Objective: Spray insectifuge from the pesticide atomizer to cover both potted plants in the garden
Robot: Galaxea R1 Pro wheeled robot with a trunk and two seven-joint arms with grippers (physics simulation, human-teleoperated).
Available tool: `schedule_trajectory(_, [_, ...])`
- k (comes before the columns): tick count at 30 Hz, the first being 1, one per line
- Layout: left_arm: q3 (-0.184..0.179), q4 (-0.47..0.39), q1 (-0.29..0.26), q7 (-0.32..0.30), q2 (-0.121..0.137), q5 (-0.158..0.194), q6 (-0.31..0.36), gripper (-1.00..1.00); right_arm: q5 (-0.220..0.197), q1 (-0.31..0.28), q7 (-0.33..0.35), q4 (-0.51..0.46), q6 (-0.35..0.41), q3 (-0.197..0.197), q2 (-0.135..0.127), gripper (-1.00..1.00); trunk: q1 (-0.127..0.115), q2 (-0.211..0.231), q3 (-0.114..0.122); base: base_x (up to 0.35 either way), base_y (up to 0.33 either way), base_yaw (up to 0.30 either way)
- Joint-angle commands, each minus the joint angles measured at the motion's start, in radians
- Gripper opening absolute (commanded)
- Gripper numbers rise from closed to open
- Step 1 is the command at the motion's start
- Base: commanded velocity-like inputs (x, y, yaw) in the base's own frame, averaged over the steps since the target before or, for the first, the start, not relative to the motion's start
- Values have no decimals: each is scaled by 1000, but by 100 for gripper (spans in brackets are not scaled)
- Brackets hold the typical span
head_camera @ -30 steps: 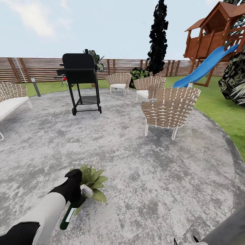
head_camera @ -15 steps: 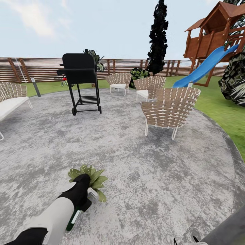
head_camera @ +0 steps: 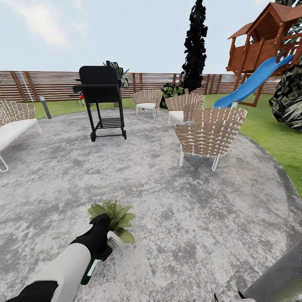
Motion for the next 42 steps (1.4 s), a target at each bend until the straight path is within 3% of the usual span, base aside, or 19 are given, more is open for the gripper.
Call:
schedule_trajectory(1, [5, -1, 0, -9, -1, -11, 2, -100, 11, -1, -7, 1, -3, -4, 0, 100, -1, 0, -1, -272, 208, 0])
schedule_trajectory(8, [1, -1, 0, -9, -1, -11, 2, -100, 11, -1, -7, 1, -3, -4, 0, 100, -1, 0, -1, -257, 115, 0])
schedule_trajectory(19, [2, -31, -34, -8, -7, -10, 2, -100, 11, -1, -7, 1, -3, -4, 0, 100, -1, 0, -1, -12, 4, 0])
schedule_trajectory(22, [0, -30, -29, -9, 3, -11, 0, -100, 11, -1, -7, 1, -3, -4, 0, 100, -1, 0, -1, 0, 0, 0])
schedule_trajectory(30, [3, -27, -25, -18, 128, 0, -10, -100, 11, -1, -7, 1, -3, -3, 0, 100, -1, 0, -1, 0, 0, 0])
schedule_trajectory(42, [-4, -12, -17, -8, 120, -1, -13, -100, 11, -1, -8, 1, -3, -3, 1, 100, -1, 0, -1, 20, 2, 0])
